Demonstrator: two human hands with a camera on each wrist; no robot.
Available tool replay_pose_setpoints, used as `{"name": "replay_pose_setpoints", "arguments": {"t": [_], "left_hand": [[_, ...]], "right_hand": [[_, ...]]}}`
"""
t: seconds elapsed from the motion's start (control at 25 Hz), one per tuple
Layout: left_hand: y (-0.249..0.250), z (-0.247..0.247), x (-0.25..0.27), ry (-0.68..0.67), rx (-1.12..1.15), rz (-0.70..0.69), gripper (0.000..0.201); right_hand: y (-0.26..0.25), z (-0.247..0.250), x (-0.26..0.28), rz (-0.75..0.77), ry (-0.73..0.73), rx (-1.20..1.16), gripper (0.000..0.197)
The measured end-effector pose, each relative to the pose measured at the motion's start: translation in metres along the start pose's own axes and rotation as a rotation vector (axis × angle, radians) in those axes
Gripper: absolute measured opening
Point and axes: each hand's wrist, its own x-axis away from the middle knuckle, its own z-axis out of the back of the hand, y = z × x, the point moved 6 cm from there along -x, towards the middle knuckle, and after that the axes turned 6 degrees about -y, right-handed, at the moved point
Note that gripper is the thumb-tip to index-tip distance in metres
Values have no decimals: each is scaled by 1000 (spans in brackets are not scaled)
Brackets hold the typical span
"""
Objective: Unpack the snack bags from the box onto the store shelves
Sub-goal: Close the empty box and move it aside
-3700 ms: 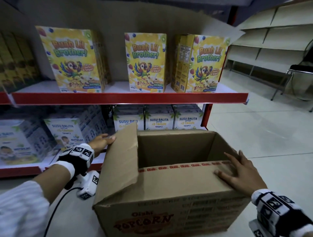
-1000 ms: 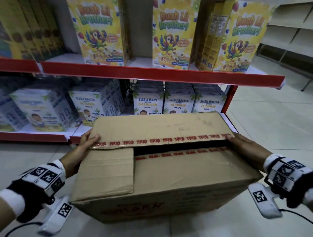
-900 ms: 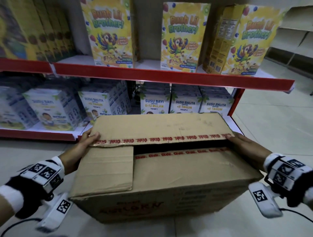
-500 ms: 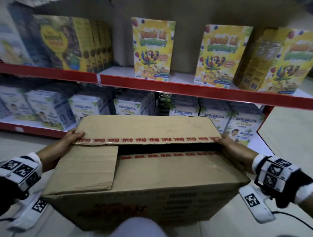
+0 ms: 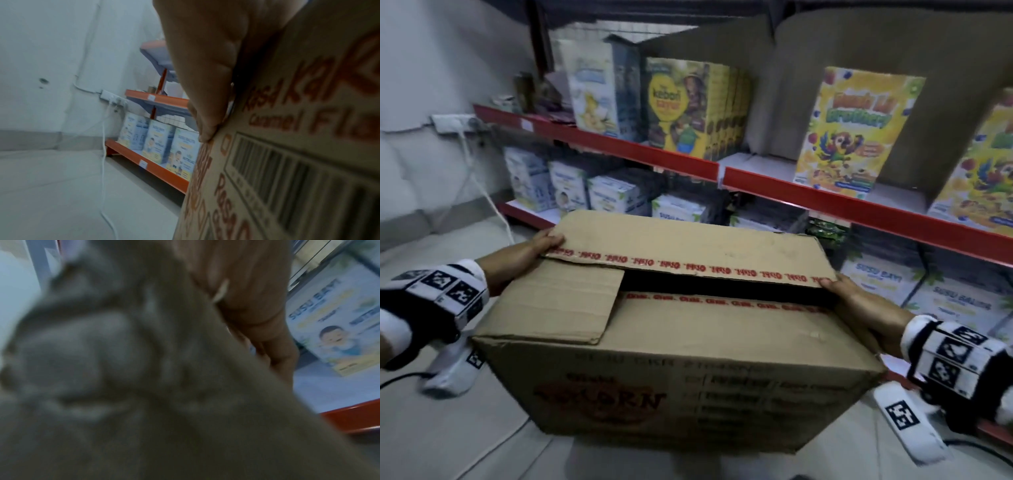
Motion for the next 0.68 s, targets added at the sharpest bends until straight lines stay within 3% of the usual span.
{"name": "replay_pose_setpoints", "arguments": {"t": [0.12,0.16,0.32,0.44,0.56,0.68], "left_hand": [[-2,33,3,88,-46,-15,38],[-25,89,42,253,-18,29,41],[-33,117,43,291,-226,31,43],[-47,149,71,410,-377,111,53],[-66,175,90,481,-414,162,51],[-86,198,98,571,-418,208,51]], "right_hand": [[-24,-22,-18,30,-29,46,40],[-62,-81,-46,84,-166,85,41],[-85,-108,-60,126,-247,103,44],[-107,-147,-87,152,-355,122,46],[-124,-183,-106,161,-398,235,55],[-134,-216,-131,198,-441,278,51]]}}
